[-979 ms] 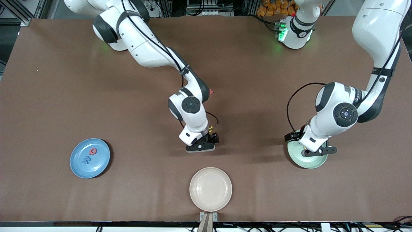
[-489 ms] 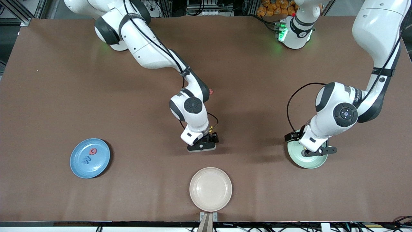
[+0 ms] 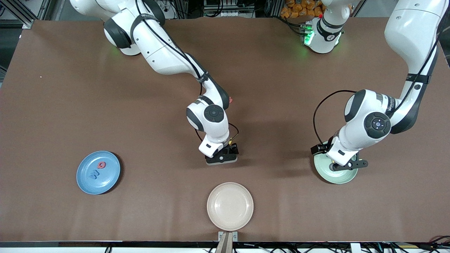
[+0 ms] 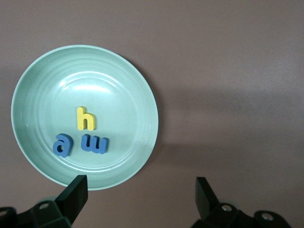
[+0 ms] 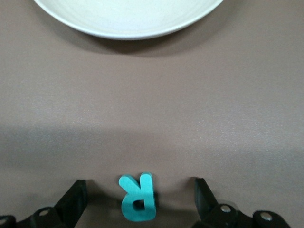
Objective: Sort uppercase to blue plate, lowercase to green plate
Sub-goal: 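Lower the right gripper onto the teal R and grasp it, then drop the R in the blue plate while the left gripper reaches pink W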
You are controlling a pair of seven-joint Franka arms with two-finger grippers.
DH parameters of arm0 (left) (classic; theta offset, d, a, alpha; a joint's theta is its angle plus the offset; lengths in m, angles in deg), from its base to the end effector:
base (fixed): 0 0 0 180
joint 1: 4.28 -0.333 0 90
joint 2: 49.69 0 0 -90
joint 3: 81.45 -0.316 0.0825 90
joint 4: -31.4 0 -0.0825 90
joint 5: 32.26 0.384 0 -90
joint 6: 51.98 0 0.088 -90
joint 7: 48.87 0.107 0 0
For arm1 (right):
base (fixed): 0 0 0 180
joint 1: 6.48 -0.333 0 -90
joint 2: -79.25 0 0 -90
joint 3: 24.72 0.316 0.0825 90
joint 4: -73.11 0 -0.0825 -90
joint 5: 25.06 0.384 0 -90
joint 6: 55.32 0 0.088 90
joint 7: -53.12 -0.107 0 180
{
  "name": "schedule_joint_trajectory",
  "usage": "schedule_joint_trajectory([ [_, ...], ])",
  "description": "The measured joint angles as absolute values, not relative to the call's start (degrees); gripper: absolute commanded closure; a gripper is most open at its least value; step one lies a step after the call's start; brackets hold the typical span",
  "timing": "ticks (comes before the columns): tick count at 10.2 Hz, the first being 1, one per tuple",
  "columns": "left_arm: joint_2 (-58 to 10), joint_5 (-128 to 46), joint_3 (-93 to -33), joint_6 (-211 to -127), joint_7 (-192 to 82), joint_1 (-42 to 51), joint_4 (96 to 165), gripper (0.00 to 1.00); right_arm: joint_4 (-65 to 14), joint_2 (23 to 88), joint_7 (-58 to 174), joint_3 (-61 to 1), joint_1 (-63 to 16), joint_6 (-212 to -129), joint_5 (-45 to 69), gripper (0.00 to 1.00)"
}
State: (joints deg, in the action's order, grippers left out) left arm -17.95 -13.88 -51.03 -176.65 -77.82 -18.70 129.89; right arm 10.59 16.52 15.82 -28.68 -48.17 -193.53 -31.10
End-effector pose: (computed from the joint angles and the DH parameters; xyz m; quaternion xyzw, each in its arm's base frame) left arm 0.6505 -0.1362 0.3001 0.9986 0.0524 -0.0049 0.0025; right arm 0.6131 0.4980 0.1668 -0.9894 -0.0607 -0.1311 0.0153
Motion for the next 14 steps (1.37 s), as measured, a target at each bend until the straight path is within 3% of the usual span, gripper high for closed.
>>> schedule_joint_trajectory([
  [1,-18.0,-13.9,-51.0,-176.6,-77.8,-18.7,129.9,0.00,10.6,16.5,15.8,-28.7,-48.2,-193.5,-31.1,0.00],
  [2,-18.0,-13.9,-51.0,-176.6,-77.8,-18.7,129.9,0.00,10.6,16.5,15.8,-28.7,-48.3,-193.5,-31.1,0.35],
  [3,-18.0,-13.9,-51.0,-176.6,-77.8,-18.7,129.9,0.00,10.6,16.5,15.8,-28.7,-48.3,-193.4,-31.1,0.82],
  [4,-17.9,-13.9,-51.0,-176.6,-77.8,-18.7,129.9,0.00,10.8,16.6,15.8,-28.7,-48.3,-193.4,-31.1,1.00],
  [11,-17.9,-13.9,-51.0,-176.6,-77.8,-18.6,130.0,0.00,11.2,17.4,15.6,-29.0,-48.1,-192.8,-31.0,1.00],
  [14,-17.9,-14.1,-50.5,-176.6,-80.1,-17.3,130.3,0.00,12.3,20.0,16.5,-27.9,-43.0,-185.2,-30.9,1.00],
])
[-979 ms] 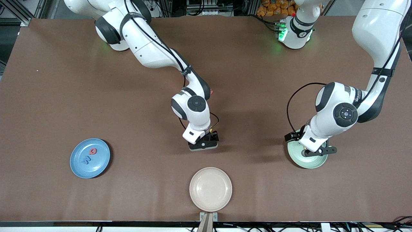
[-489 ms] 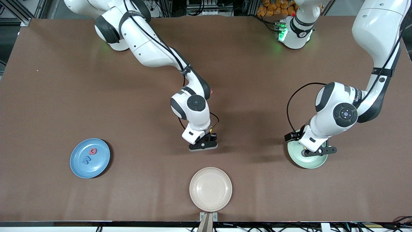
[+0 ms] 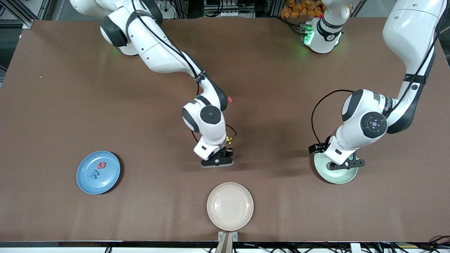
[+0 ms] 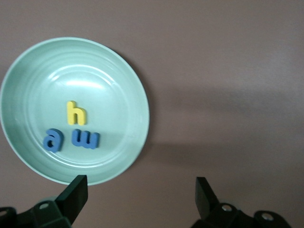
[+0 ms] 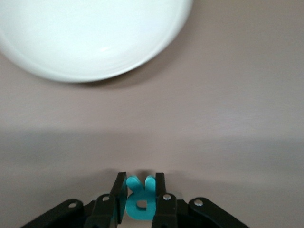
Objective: Sort uppercase to blue plate, lowercase to green plate
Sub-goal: 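Drop the R in the blue plate while the left gripper reaches pink W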
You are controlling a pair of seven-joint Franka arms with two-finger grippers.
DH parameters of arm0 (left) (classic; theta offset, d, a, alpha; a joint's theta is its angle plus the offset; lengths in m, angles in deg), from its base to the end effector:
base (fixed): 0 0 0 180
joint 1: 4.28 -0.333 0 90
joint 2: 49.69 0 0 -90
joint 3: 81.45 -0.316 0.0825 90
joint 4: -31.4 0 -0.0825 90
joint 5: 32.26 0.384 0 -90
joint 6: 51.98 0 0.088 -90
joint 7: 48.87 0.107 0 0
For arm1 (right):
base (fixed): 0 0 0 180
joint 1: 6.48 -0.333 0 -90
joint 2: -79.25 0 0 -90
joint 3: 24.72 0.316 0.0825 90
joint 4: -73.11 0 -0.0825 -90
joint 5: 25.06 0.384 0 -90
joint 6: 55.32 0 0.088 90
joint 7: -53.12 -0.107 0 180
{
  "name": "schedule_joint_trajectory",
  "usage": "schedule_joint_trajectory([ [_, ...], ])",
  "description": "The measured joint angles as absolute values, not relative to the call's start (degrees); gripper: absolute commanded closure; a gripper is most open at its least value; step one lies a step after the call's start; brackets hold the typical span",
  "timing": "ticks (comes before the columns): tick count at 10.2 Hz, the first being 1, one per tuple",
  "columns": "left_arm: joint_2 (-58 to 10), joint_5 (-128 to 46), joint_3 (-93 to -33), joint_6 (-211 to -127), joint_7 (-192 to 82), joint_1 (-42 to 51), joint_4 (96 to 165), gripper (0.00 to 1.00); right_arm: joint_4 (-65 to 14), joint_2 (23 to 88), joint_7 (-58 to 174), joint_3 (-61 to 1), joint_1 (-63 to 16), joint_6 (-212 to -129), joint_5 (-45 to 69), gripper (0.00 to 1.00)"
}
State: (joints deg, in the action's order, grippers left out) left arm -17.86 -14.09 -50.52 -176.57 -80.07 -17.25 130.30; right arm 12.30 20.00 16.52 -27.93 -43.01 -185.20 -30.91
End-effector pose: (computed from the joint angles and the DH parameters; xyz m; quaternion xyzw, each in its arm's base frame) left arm 0.6434 -0.1581 0.2974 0.9984 0.0557 -0.0100 0.0047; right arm 0.6549 0.4464 0.2132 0.9941 0.0164 0.1075 0.0037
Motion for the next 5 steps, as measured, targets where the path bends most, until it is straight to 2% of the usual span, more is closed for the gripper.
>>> schedule_joint_trajectory([
  [2,-17.6,-14.1,-48.3,-176.6,-83.5,-15.2,130.6,0.00,12.6,23.3,23.9,-23.2,-33.0,-178.9,-30.9,1.00],
  [5,-16.3,-14.2,-45.8,-176.6,-87.8,-7.9,130.9,0.00,12.5,25.3,37.8,-22.0,-24.1,-172.1,-31.0,1.00],
])
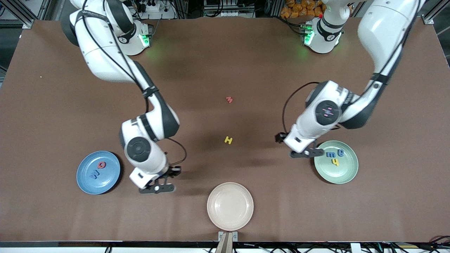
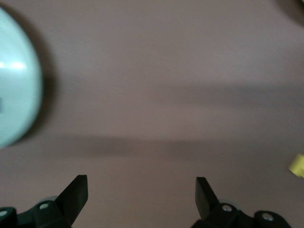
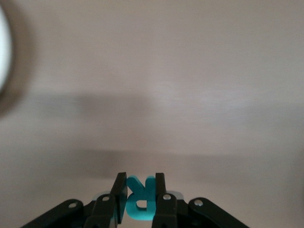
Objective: Sort uppercase to blue plate, lowercase to green plate
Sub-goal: 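Drop the R in the blue plate while the left gripper reaches pink W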
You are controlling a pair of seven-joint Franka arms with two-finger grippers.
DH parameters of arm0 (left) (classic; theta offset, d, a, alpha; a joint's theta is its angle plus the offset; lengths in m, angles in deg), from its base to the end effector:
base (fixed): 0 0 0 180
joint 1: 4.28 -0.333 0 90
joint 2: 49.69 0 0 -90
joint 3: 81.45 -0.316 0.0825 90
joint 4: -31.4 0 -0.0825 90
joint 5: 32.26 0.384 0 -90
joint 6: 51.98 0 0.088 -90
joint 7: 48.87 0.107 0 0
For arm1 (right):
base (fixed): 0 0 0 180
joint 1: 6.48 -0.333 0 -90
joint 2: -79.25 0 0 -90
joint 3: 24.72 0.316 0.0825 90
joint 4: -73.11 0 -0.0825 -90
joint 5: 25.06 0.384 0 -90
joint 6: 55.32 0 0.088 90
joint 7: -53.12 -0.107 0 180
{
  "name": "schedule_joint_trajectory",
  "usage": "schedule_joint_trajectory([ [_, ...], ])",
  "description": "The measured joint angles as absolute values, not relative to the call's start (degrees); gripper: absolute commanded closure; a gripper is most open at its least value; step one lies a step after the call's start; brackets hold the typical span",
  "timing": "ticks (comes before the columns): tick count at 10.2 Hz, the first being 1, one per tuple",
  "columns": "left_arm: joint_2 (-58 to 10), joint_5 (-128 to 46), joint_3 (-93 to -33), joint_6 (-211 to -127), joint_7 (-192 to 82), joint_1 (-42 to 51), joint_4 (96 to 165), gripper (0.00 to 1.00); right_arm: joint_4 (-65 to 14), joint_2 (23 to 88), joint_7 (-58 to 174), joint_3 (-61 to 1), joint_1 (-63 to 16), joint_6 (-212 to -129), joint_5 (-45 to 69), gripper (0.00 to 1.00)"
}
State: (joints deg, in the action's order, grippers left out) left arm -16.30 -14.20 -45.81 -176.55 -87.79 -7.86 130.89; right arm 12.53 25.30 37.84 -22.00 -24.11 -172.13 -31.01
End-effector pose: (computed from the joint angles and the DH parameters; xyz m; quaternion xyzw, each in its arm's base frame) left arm 0.5852 -0.3042 0.2915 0.9993 0.0053 -0.0288 0.0234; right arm 0.7375 0.2539 0.2650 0.9978 0.0565 0.0278 0.0203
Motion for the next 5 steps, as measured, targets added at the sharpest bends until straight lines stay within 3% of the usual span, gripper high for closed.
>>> schedule_joint_trajectory([
  [5,-13.9,-14.2,-45.5,-176.6,-92.8,8.9,131.1,0.00,12.6,27.2,58.1,-24.7,-16.1,-167.3,-31.9,1.00],
])
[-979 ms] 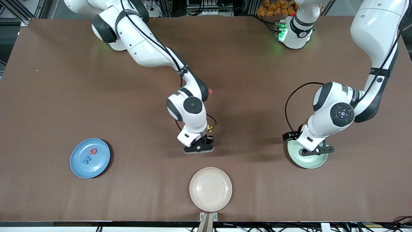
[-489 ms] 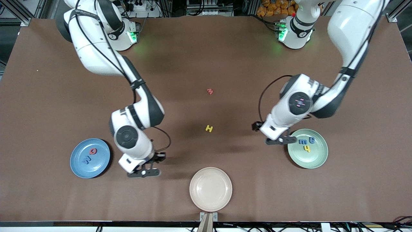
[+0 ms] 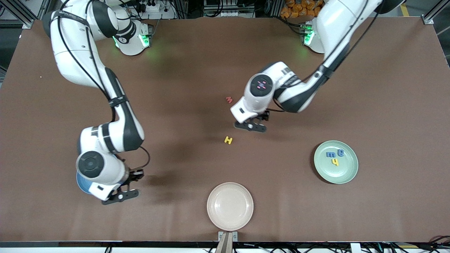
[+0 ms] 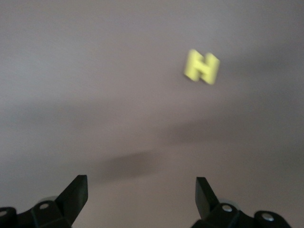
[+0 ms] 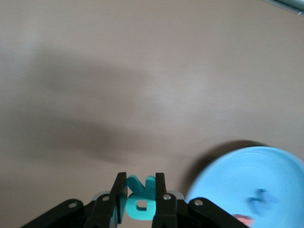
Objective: Sort uppercase to blue plate, lowercase to green plate
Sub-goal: 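Drop the R in the blue plate while the left gripper reaches pink W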
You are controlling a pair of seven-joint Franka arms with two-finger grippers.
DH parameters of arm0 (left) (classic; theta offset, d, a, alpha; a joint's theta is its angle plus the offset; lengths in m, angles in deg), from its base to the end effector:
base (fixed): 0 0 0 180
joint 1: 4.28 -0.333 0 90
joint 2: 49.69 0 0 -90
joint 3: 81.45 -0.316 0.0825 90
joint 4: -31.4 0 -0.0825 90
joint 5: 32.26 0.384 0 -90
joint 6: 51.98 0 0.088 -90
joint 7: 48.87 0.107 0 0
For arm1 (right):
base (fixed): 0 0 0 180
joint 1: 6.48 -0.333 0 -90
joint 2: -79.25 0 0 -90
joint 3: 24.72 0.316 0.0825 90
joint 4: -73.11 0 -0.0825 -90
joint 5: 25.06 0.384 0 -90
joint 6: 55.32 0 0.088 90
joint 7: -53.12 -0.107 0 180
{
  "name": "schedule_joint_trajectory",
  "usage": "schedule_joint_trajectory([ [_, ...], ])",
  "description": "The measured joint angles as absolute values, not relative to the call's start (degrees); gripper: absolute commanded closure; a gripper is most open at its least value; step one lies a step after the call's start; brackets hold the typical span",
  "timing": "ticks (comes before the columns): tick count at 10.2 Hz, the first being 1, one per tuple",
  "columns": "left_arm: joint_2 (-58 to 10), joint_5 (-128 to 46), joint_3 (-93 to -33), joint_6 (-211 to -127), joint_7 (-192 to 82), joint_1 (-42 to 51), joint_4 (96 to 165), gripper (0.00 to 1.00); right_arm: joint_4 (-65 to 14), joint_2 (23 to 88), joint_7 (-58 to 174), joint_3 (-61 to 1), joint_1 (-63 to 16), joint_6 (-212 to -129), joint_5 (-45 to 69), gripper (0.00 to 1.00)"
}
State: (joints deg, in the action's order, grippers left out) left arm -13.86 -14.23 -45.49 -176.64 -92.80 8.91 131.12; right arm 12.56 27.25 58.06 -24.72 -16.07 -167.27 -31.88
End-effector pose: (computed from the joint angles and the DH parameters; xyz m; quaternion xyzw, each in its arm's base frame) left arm 0.4671 -0.4617 0.2671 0.9934 -0.0993 -0.0552 0.0158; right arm 0.7636 0.1210 0.2840 0.9874 0.1486 -0.0030 0.0552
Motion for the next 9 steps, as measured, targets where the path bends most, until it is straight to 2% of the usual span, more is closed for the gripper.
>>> schedule_joint_trajectory([
  [2,-11.7,-14.3,-45.2,-176.7,-108.4,14.4,131.2,0.00,12.5,27.5,64.8,-24.9,-11.2,-166.5,-31.9,1.00],
  [3,-10.1,-14.3,-45.1,-177.2,-116.3,16.6,131.3,0.00,12.3,27.5,68.0,-24.9,-9.0,-165.9,-31.8,0.88],
  [4,-8.3,-14.3,-45.2,-178.3,-121.8,18.0,131.3,0.00,12.0,27.5,69.9,-24.8,-7.2,-164.7,-31.7,0.11],
  [5,-7.2,-14.3,-45.2,-179.0,-124.5,18.4,131.3,0.00,11.4,27.4,70.5,-24.7,-6.5,-164.1,-31.6,0.00],
  [9,-5.3,-14.3,-45.2,-181.9,-132.4,18.2,131.4,0.00,8.0,27.0,70.5,-24.4,-6.4,-164.1,-27.2,0.00],
])
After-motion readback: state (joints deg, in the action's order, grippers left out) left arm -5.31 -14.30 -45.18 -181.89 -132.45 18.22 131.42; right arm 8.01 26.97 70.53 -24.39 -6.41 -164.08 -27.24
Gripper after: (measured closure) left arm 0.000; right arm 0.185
